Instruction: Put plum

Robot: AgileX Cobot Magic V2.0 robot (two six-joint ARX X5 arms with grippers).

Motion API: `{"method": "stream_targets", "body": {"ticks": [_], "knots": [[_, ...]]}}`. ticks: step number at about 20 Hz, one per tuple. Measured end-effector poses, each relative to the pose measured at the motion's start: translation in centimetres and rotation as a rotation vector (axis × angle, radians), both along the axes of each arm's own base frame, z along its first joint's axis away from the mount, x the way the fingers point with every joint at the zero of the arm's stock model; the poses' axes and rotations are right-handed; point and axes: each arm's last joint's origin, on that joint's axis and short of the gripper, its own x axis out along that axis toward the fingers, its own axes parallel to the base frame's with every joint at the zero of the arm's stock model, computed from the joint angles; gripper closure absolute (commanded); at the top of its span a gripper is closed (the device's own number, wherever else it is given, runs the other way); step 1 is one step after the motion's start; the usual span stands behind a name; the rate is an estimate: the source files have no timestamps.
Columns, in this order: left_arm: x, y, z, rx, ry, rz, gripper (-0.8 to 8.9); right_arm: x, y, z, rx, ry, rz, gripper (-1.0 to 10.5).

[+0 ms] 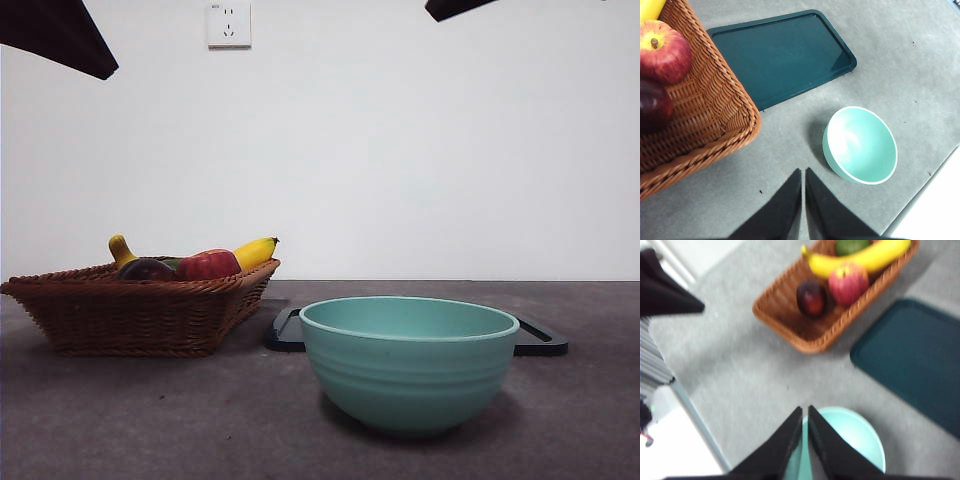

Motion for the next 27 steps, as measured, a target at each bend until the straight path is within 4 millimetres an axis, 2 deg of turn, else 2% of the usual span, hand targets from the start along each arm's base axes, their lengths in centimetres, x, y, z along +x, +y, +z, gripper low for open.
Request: {"method": "stream_targets", "body": {"ticks": [11,13,15,17,20,22,25,27], "knots": [[0.0,0.0,0.0,0.002,-0.006,-0.001,8.05,0.4,0.3,0.9,0.061,-0.086,0.000,9.4],[0.2,0.0,0.4,-0.011,-0.054,-0.005,8.05,0.5,0.3,1.0,0.070,-0.099,0.000,9.4],[0.3,0.2,1.3,-0.025,-0.170,-0.008,8.05,0.5,0.3,1.0,0.072,-0.101,0.000,9.4],[0.1,1.1,3.1,-0.033,-0.370,0.034,8.05,0.5,0.3,1.0,0.072,-0.101,0.000,9.4],[-1.8,3.5,6.6,-0.041,-0.703,0.202,8.05,0.5,0.3,1.0,0.072,-0.101,0.000,9.4],[-3.8,4.9,7.6,-0.033,-0.864,0.309,8.05,0.5,0.3,1.0,0.072,-0.101,0.000,9.4],[-6.0,6.4,6.2,0.017,-0.995,0.481,8.05,0.5,0.3,1.0,0.072,-0.101,0.000,9.4],[-6.7,7.1,3.7,0.066,-1.014,0.604,8.05,0.5,0.3,1.0,0.072,-0.101,0.000,9.4]]}}
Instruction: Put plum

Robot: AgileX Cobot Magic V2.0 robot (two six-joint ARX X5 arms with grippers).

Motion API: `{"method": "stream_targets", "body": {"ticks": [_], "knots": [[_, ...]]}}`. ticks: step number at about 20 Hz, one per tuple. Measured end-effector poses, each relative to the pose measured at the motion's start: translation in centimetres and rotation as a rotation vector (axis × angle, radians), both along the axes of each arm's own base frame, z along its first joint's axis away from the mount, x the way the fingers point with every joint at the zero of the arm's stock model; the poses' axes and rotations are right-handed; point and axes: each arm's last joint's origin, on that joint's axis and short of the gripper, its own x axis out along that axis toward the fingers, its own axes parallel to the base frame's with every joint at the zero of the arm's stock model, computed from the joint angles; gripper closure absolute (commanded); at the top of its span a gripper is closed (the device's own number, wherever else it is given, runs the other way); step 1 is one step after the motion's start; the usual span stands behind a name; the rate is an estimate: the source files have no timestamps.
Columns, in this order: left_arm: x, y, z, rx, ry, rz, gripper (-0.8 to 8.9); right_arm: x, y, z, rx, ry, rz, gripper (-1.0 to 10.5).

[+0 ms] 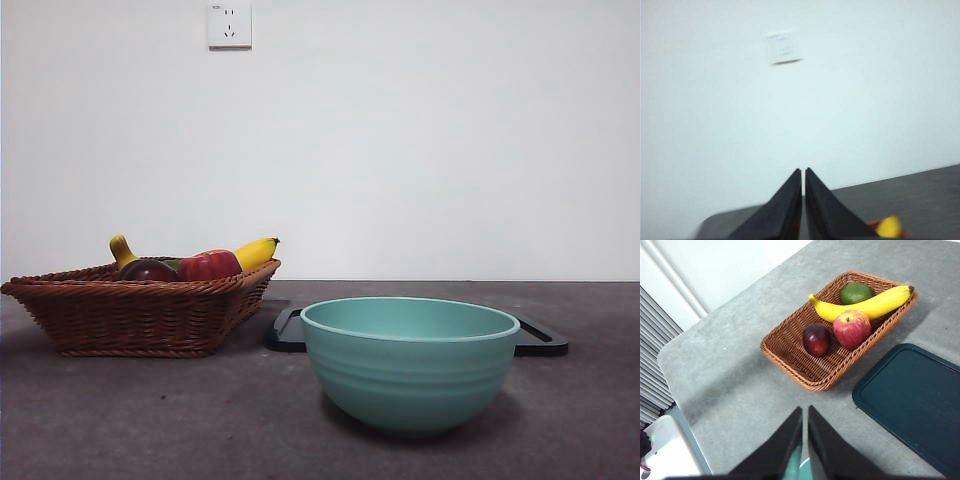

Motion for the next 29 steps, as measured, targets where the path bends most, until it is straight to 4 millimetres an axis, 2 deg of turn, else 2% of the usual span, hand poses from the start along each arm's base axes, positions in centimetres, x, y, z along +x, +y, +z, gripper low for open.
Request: {"method": "stream_targets", "body": {"ticks": [2,7,9,12,16,19,29], "knots": [[-0.2,0.5,-3.3,-0.007,0.013,0.080,8.05,0.0,0.0,0.0,0.000,0.000,0.000,9.4],[-0.7,1.0,-10.2,-0.002,0.067,0.140,8.05,0.0,0.0,0.0,0.000,0.000,0.000,9.4],[-0.7,1.1,-12.6,-0.002,0.088,0.145,8.05,0.0,0.0,0.0,0.000,0.000,0.000,9.4],[-0.7,1.1,-15.0,-0.001,0.109,0.145,8.05,0.0,0.0,0.0,0.000,0.000,0.000,9.4],[-0.6,1.1,-16.9,-0.001,0.133,0.145,8.05,0.0,0.0,0.0,0.000,0.000,0.000,9.4],[-0.6,1.1,-17.0,-0.001,0.134,0.145,8.05,0.0,0.0,0.0,0.000,0.000,0.000,9.4],[-0.7,1.1,-19.2,-0.023,0.360,0.144,8.05,0.0,0.0,0.0,0.000,0.000,0.000,9.4]]}}
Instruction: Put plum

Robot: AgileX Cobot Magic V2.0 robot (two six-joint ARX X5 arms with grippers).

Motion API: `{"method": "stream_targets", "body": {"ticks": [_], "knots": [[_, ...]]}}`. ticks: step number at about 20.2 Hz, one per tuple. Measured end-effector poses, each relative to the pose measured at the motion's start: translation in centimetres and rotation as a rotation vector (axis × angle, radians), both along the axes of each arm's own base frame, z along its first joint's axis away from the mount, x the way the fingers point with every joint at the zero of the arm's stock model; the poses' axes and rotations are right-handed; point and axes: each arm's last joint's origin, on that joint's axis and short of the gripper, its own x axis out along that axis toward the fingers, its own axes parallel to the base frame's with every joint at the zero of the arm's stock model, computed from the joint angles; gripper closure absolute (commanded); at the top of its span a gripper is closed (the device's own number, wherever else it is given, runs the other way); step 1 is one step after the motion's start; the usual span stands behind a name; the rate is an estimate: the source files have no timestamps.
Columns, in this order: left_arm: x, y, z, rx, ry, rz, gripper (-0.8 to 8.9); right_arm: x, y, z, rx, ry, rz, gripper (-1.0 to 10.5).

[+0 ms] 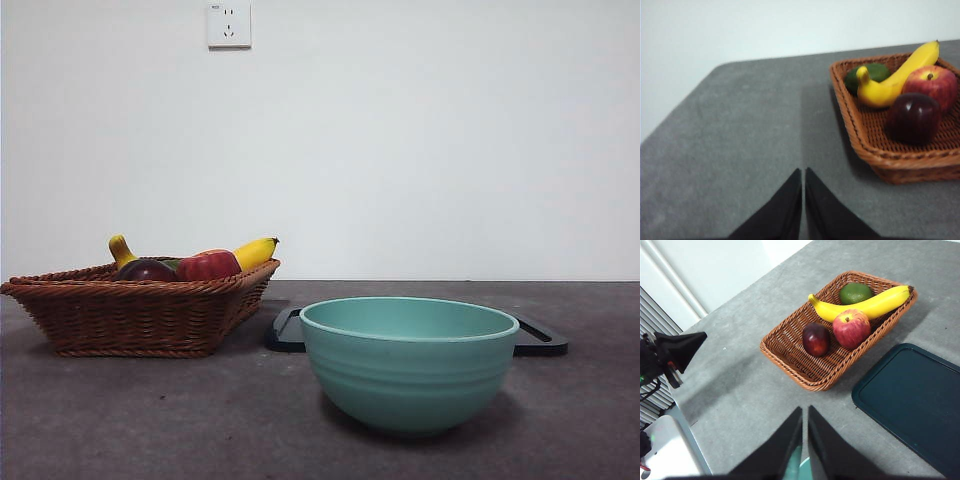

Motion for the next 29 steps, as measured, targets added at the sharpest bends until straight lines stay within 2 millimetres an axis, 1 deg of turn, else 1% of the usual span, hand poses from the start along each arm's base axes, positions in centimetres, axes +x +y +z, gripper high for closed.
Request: {"method": "stream_targets", "body": {"ticks": [8,26,29], "knots": [[-0.01,0.00,-0.04,-0.074,0.004,0.011,8.05,0.00,0.00,0.00,0.000,0.000,0.000,9.4],[-0.01,0.00,-0.04,-0.077,0.004,0.012,8.05,0.01,0.01,0.03,0.002,-0.003,0.000,9.4],[-0.01,0.00,-0.04,-0.077,0.004,0.012,8.05,0.23,-0.08,0.44,0.014,-0.060,-0.002,9.4]]}}
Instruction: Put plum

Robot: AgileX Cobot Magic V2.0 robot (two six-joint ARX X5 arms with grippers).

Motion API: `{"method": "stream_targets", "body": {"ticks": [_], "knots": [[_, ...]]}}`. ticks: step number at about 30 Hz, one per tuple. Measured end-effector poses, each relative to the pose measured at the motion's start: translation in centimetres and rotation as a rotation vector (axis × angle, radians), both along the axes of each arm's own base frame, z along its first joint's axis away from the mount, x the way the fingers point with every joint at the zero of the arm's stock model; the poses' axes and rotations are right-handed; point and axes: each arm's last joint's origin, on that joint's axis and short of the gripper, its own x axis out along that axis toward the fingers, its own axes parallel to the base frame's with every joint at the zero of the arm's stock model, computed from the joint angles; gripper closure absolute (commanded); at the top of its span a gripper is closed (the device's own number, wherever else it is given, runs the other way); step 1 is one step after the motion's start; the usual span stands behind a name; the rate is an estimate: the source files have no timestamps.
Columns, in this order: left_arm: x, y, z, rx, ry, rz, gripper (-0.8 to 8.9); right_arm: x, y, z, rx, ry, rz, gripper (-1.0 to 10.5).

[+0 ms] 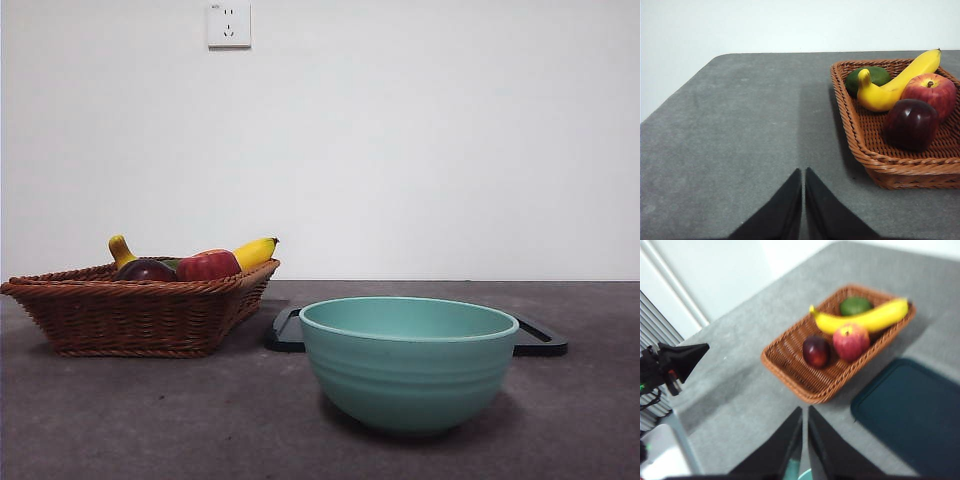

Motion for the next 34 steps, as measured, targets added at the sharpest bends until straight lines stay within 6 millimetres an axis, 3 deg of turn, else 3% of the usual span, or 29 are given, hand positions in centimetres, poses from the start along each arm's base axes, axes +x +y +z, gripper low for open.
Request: {"method": "stream_targets", "body": {"ticks": [3,5,10,12,21,25,34], "knots": [[0.0,0.0,0.0,0.000,0.000,0.000,8.05,0.3,-1.6,0.3,-0.062,-0.105,-0.106,9.4],[0.0,0.0,0.0,0.000,0.000,0.000,8.05,-0.2,-3.6,0.0,-0.089,-0.156,-0.209,9.4],[0.0,0.0,0.0,0.000,0.000,0.000,8.05,-2.9,-9.6,-3.9,-0.062,-0.304,-0.514,9.4],[0.0,0.0,0.0,0.000,0.000,0.000,8.05,-3.7,-10.5,-5.3,-0.055,-0.355,-0.577,9.4],[0.0,0.0,0.0,0.000,0.000,0.000,8.05,-6.4,-12.6,-11.3,-0.066,-0.503,-0.847,9.4],[0.0,0.0,0.0,0.000,0.000,0.000,8.05,-6.7,-12.6,-13.9,-0.076,-0.488,-0.857,9.4],[0.0,0.0,0.0,0.000,0.000,0.000,8.05,-6.7,-12.6,-17.1,-0.084,-0.470,-0.856,9.4]]}}
